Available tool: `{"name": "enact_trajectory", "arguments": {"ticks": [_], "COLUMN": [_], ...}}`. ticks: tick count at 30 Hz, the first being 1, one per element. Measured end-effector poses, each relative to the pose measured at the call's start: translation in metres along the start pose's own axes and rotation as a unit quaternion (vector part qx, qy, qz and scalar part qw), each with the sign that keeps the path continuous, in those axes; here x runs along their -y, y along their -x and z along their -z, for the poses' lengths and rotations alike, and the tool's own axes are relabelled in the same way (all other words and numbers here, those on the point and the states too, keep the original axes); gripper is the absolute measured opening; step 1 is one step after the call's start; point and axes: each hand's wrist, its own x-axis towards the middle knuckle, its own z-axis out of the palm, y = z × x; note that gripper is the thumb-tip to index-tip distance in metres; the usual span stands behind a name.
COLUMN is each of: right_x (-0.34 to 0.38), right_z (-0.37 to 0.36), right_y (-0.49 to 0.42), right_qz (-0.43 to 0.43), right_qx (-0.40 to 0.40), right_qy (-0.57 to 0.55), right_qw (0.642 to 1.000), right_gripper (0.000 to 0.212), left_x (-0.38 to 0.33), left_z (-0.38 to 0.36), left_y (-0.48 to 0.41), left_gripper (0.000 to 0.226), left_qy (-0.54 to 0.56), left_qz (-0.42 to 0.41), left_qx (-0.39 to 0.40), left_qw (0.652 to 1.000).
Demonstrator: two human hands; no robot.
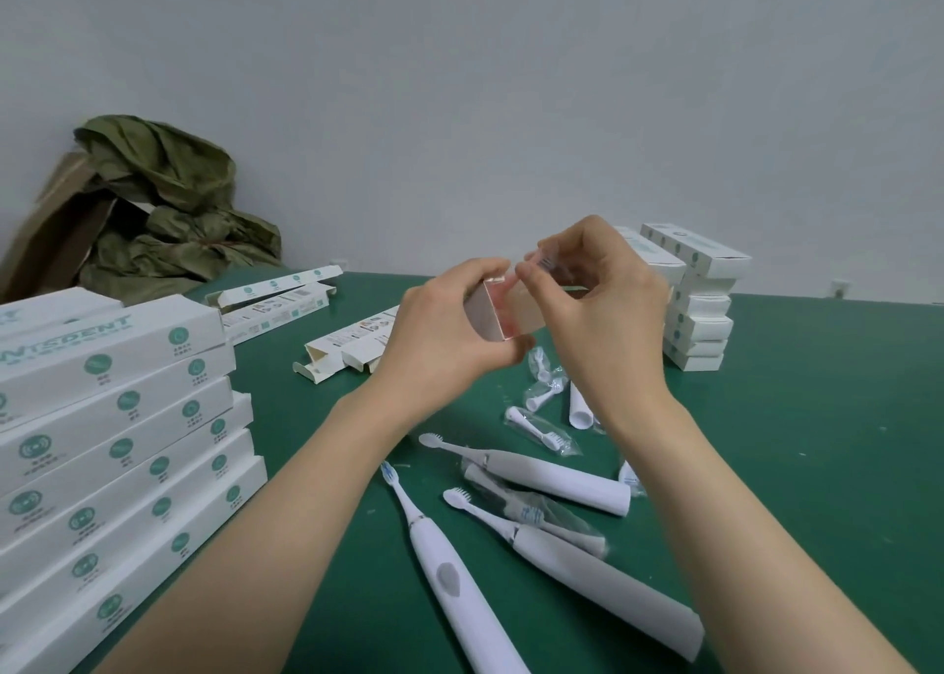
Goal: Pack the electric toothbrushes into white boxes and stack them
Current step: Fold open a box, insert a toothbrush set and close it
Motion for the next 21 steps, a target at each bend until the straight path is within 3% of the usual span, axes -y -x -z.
{"name": "enact_trajectory", "arguments": {"ticks": [6,10,15,18,21], "right_x": [-0.013,-0.014,-0.013,-0.010,-0.010], "right_z": [-0.002,-0.004,0.005,0.004,0.002], "right_y": [0.013,0.010,0.001,0.002,0.002], "right_qz": [0.011,0.010,0.012,-0.003,0.013], "right_qx": [0.088,0.147,0.051,0.064,0.075], "right_qy": [0.059,0.082,0.053,0.026,0.079], "right_qw": [0.994,0.986,0.997,0.998,0.994], "right_gripper": [0.004,0.027,0.014,0.009,0.007], "left_x": [0.007,0.008,0.006,0.003,0.001], "left_z": [-0.003,-0.003,-0.003,-0.006,-0.008], "left_y": [0.004,0.002,0.000,0.003,0.004], "left_gripper": [0.062,0.061,0.063,0.052,0.046], "left_qy": [-0.035,-0.030,-0.022,-0.009,-0.006], "left_qz": [0.005,0.010,0.016,-0.004,-0.004], "left_qx": [0.001,-0.005,-0.012,-0.011,-0.014], "left_qw": [0.999,0.999,1.000,1.000,1.000]}}
